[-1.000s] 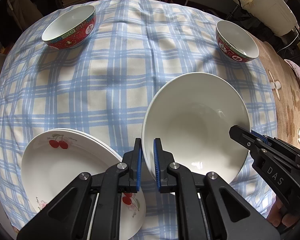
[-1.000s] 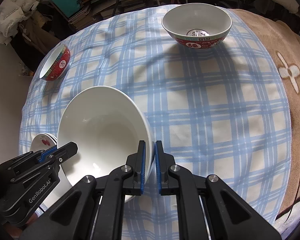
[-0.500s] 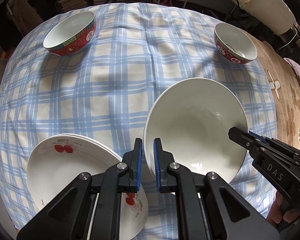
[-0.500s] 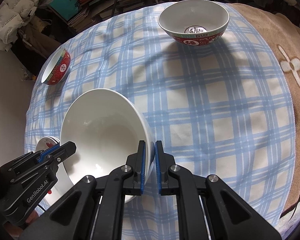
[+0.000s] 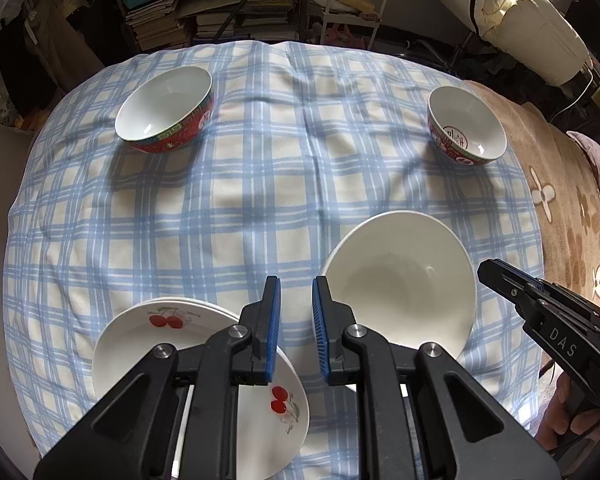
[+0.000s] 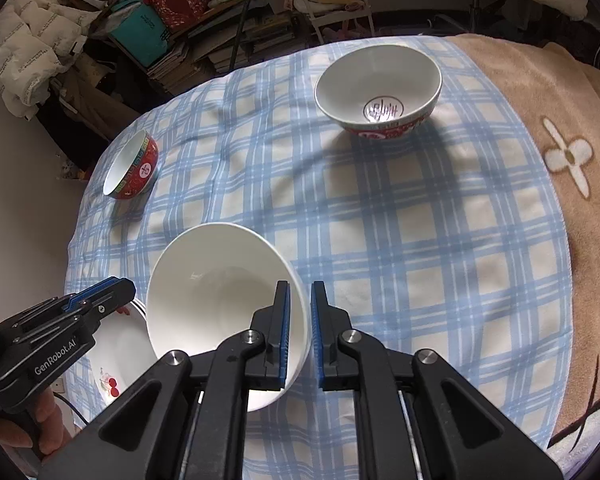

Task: Organize plates and bowls
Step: 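Lower the large white bowl onto the plates and open both tools, then close both tools on the rim of the white bowl with red seal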

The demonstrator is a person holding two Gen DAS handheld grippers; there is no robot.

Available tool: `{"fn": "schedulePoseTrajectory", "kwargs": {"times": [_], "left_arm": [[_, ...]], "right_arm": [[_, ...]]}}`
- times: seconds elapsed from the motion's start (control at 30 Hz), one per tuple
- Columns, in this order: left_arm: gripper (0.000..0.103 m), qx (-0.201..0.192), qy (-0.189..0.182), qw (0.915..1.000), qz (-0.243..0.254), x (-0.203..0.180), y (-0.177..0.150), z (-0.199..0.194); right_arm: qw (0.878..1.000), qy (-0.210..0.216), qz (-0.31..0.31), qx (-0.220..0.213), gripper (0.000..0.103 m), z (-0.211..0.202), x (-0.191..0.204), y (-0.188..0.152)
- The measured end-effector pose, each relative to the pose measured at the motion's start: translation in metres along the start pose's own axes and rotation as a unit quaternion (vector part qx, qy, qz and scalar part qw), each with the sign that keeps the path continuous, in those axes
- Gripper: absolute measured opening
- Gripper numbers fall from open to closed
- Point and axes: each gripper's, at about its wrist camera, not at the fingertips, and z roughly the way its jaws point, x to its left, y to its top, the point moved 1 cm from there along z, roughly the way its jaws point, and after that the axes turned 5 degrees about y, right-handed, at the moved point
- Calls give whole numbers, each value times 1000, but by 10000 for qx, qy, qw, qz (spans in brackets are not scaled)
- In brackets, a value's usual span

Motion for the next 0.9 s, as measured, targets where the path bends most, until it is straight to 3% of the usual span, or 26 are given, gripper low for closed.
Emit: {"fn": "schedulePoseTrajectory", "kwargs": {"times": [0.1, 0.13, 0.17, 0.23, 0.33, 0.37, 0.47, 0.5, 0.67, 0.9], "left_arm": [[17, -77, 20, 10000, 44, -5, 11, -7], [20, -94, 40, 9999, 70, -7, 15, -9], [24, -86, 77, 9999, 97, -10, 19, -11], [47, -62, 99, 9998, 139, -15, 27, -13], [54, -283, 214, 9992, 200, -23, 40, -19], [55, -323, 264, 9989, 233, -26, 44, -19], [78, -386, 383, 9980, 325, -35, 58, -18], [83, -452, 450, 9974, 347, -38, 63, -17], [89, -662, 760, 9930, 611, -57, 87, -10], [89, -840, 561, 9917, 793, -81, 113, 9]], "right_arm": [[9999, -88, -71, -113, 15, -8, -1, 9], [9998, -136, -61, -137, 23, -10, -3, 13], [9997, -187, -48, -162, 37, -12, -5, 17], [9993, -258, -40, -266, 55, -16, -10, 26], [9989, -232, -107, -390, 63, -23, -18, 39], [9988, -200, -122, -437, 69, -25, -20, 44], [9982, -101, -126, -577, 91, -31, -29, 58], [9978, -113, -140, -646, 92, -32, -32, 63], [9968, -196, -153, -758, 101, -32, -47, 89], [9961, -348, -91, -802, 101, -24, -75, 118]]}}
